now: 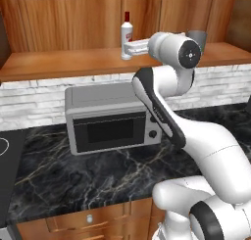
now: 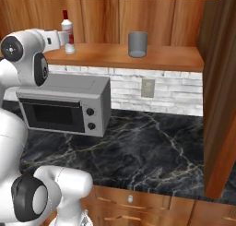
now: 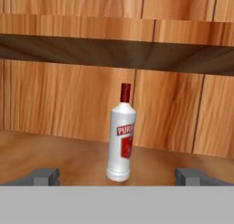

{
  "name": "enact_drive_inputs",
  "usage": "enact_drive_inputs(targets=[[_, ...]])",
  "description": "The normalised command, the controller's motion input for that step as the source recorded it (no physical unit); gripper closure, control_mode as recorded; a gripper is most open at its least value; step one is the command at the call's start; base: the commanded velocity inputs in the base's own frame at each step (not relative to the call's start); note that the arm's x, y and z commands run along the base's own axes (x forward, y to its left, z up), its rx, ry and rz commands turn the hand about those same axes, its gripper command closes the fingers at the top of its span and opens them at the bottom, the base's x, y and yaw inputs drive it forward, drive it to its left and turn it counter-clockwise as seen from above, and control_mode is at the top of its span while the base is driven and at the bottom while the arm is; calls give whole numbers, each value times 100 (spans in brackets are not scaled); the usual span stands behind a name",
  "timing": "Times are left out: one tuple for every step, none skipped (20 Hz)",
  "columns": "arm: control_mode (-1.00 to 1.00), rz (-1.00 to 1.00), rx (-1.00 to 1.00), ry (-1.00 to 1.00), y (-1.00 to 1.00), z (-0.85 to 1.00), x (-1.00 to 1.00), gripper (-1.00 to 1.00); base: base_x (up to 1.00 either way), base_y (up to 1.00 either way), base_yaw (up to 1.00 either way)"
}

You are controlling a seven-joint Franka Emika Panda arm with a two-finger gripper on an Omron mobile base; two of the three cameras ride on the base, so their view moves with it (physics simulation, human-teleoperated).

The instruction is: There is a bowl on the dining counter. Grab a lemon wedge from the fridge and place it in the bowl. Then get the liquor bottle and glass cup from the cabinet and place them next to the bowl.

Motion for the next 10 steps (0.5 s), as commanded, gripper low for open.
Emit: enact_drive_inputs(targets=[[-100, 0, 3, 0, -4, 0, 9, -100, 0, 0, 0], [-100, -2, 3, 0, 0, 2, 21, -100, 0, 0, 0], [-100, -2, 9, 0, 0, 9, 27, -100, 0, 0, 0], [-100, -1, 11, 2, 0, 9, 29, -100, 0, 0, 0], [-100, 0, 8, 1, 0, 2, 26, -100, 0, 0, 0], [-100, 0, 3, 0, 0, 0, 13, -100, 0, 0, 0], [-100, 0, 3, 0, 0, 0, 13, -100, 0, 0, 0], [-100, 0, 3, 0, 0, 0, 13, -100, 0, 0, 0], [-100, 0, 3, 0, 0, 0, 17, -100, 0, 0, 0], [-100, 0, 4, 0, 0, 0, 18, -100, 0, 0, 0]])
